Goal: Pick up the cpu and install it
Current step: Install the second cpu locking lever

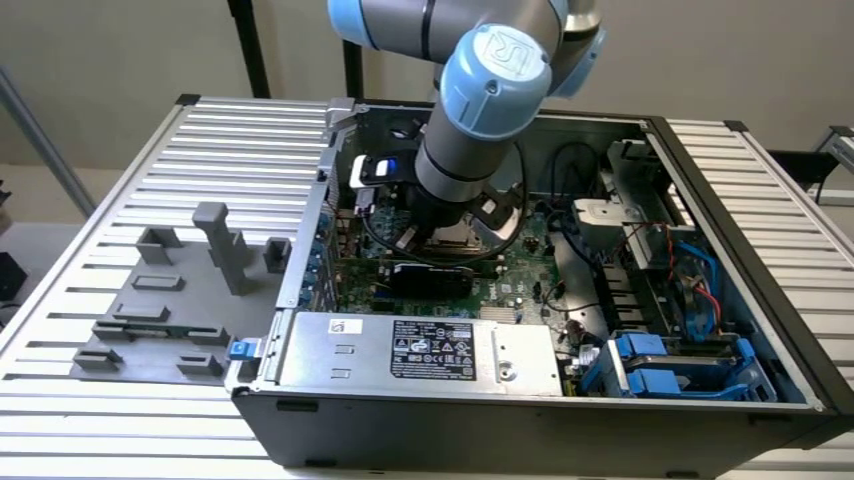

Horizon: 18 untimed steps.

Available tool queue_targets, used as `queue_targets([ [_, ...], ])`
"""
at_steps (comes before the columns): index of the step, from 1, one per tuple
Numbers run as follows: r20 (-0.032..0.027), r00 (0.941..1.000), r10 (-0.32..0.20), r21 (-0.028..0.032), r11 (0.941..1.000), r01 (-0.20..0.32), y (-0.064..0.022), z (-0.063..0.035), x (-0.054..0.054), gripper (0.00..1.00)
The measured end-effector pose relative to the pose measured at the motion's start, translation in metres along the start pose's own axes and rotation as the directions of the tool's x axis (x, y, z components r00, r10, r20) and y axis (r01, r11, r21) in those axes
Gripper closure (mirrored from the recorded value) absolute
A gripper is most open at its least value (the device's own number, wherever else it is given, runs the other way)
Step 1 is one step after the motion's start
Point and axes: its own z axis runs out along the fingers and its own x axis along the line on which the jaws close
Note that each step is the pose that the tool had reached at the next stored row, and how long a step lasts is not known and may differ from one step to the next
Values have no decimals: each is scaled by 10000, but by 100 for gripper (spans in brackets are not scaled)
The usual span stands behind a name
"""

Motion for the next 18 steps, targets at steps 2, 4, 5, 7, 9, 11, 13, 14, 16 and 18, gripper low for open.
queue_targets([
  [2,64,10000,13,-51,10000,-13,-1,-3,1,89],
  [4,137,9999,27,-110,9999,-26,-8,-24,6,89],
  [5,181,9998,37,-144,9999,-35,-13,-38,8,89],
  [7,250,9997,51,-192,9998,-47,-24,-73,13,89],
  [9,293,9996,62,-226,9997,-55,-39,-118,20,89],
  [11,310,9995,65,-238,9997,-58,-44,-134,23,89],
  [13,308,9995,65,-238,9997,-57,-44,-134,24,89],
  [14,309,9995,65,-238,9997,-58,-44,-134,23,89],
  [16,310,9995,66,-239,9997,-58,-44,-135,23,89],
  [18,310,9995,66,-238,9997,-59,-45,-135,23,89],
])
